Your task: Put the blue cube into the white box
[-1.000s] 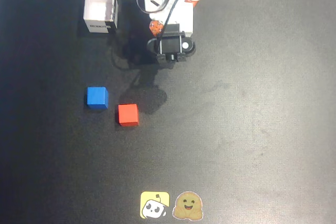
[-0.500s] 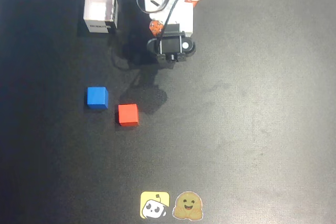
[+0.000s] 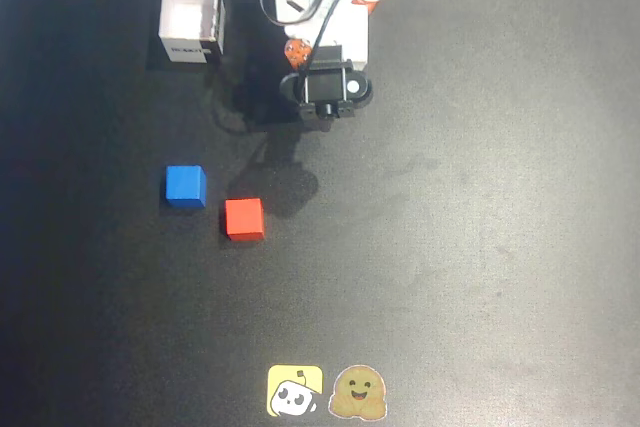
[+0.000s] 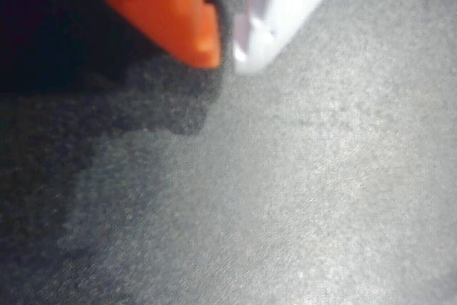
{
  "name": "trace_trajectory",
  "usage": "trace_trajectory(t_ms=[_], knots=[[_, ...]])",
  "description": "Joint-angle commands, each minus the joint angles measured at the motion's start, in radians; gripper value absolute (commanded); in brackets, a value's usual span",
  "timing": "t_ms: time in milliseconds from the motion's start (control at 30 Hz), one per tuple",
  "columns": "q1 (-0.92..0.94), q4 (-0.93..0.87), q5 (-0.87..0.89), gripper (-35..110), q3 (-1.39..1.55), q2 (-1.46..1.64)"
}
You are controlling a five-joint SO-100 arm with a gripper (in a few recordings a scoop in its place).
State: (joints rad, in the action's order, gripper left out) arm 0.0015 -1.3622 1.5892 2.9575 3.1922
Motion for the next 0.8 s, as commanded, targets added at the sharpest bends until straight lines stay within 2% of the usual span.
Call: trace_trajectory(t_ms=[0, 767], knots=[[0.006, 0.012, -0.008, 0, -0.003, 0.005], [-0.003, 0.012, -0.008, 0, -0.003, 0.005]])
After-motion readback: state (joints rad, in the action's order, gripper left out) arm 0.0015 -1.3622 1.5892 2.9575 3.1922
